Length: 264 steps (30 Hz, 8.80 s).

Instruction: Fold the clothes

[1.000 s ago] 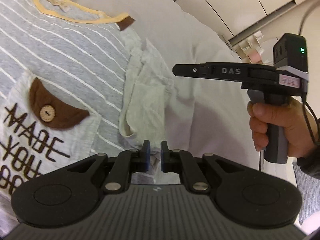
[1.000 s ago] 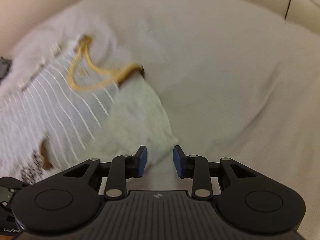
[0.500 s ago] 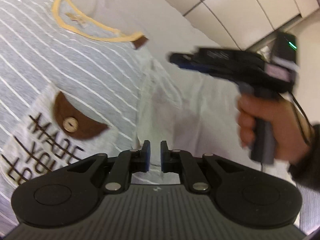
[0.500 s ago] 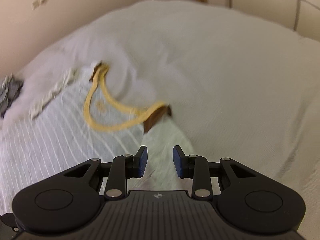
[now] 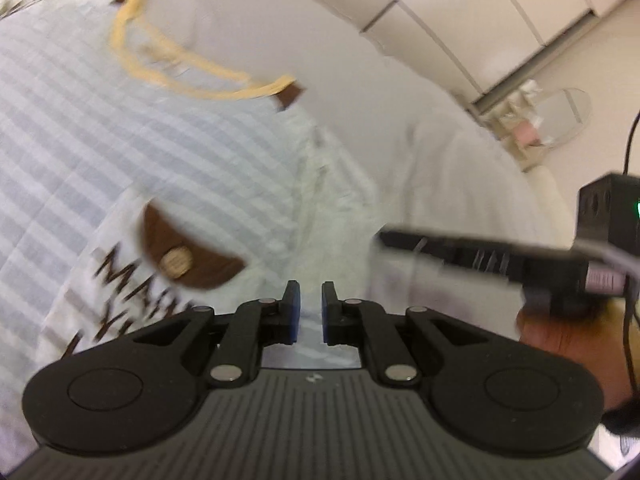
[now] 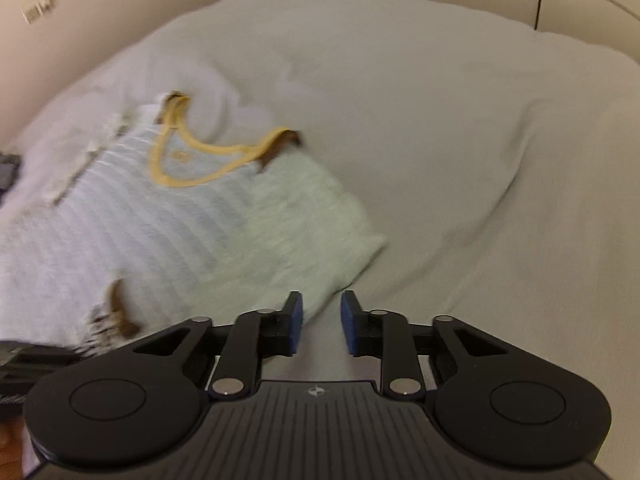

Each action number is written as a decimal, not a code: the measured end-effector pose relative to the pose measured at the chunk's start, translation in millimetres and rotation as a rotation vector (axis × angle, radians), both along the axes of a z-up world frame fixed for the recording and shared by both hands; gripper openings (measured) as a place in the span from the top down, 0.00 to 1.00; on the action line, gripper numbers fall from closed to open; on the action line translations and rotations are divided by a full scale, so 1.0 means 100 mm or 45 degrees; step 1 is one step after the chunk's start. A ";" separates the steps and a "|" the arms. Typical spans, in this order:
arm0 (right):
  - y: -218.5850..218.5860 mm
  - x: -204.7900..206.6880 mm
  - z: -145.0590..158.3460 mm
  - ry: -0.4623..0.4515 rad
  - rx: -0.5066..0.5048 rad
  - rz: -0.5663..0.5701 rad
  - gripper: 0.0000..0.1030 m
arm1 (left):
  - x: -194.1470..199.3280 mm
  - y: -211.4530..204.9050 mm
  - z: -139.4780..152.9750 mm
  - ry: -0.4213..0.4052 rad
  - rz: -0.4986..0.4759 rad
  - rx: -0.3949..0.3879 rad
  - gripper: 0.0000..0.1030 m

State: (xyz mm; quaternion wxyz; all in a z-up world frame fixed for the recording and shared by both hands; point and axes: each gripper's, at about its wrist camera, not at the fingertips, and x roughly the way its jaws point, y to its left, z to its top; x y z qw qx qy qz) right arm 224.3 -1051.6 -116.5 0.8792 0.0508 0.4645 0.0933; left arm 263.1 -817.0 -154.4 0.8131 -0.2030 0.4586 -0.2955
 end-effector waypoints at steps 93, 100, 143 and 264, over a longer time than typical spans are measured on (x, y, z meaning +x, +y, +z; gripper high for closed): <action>5.20 -3.59 -0.08 -0.062 -0.702 0.339 0.40 | -2.37 4.25 0.39 -1.102 -1.295 1.444 0.96; 5.71 -3.36 -0.51 -0.268 -0.821 0.370 0.48 | -2.22 4.22 0.69 -1.044 -1.178 1.333 0.96; 4.24 -4.78 0.44 0.035 -0.877 0.575 1.00 | -3.36 4.60 1.48 -0.941 -1.310 1.422 0.99; 1.56 0.06 0.61 0.007 -0.432 -0.277 0.66 | 1.72 1.34 0.66 -0.344 -0.960 0.657 0.83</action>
